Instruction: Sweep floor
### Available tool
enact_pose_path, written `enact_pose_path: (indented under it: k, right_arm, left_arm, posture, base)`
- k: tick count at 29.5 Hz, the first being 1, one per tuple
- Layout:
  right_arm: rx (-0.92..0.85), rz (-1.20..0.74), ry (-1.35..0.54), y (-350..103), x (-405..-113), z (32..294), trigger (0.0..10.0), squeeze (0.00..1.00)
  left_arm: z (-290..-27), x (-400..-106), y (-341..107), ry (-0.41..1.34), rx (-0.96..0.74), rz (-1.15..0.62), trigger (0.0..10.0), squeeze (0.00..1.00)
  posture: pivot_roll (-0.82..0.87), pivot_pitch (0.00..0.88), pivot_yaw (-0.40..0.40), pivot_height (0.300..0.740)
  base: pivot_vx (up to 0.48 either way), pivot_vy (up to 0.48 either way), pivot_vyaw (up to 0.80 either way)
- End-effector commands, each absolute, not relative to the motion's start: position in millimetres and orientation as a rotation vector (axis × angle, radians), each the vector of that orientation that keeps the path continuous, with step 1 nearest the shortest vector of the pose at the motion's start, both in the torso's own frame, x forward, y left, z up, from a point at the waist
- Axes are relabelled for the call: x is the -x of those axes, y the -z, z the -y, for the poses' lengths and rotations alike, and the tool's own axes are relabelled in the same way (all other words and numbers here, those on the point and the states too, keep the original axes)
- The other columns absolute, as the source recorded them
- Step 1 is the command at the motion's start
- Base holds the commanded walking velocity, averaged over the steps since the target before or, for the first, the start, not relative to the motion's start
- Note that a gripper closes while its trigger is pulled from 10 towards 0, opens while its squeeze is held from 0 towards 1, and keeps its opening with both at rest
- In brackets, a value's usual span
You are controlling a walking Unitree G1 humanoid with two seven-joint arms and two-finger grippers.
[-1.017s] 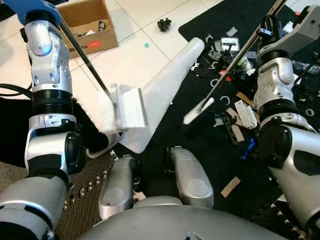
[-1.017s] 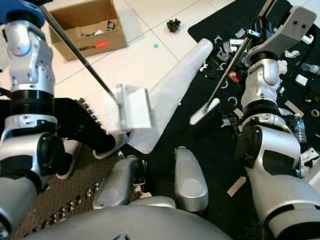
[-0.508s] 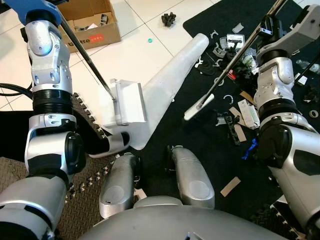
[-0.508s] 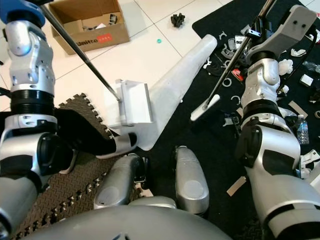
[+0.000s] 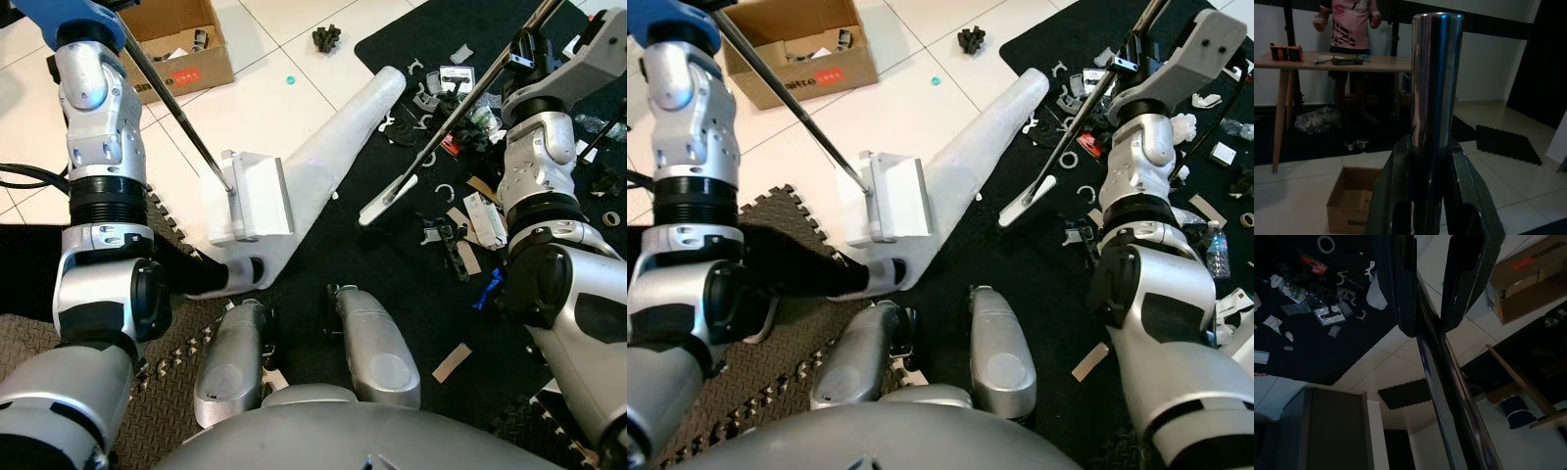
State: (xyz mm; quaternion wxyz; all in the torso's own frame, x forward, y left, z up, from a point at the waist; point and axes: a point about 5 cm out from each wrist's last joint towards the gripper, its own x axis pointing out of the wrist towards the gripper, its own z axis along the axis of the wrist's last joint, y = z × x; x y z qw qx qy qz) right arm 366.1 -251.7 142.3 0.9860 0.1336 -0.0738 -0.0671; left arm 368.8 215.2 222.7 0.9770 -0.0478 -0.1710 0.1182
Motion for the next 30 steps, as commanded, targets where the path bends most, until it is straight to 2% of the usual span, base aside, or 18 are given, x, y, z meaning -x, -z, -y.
enact_pose_path:
  k: [1, 30]
  right_arm:
    - [-0.268, 0.18, 0.122, -151.1, -369.6, 249.8, 10.0, 0.0]
    - [-0.268, 0.167, 0.135, -147.0, -367.8, 251.1, 10.0, 0.0]
  left_arm:
    - [-212.4, -367.8, -236.6, -0.227, 0.108, 0.406, 10.0, 0.0]
    - [-214.7, -368.5, -234.9, -0.234, 0.095, 0.392, 10.0, 0.0]
  posture:
    - [-0.04, 0.047, -0.013, 0.74]
    - [-0.04, 0.065, -0.011, 0.74]
  base:
    - [0.0, 0.0, 0.0]
    - [0.0, 0.0, 0.0]
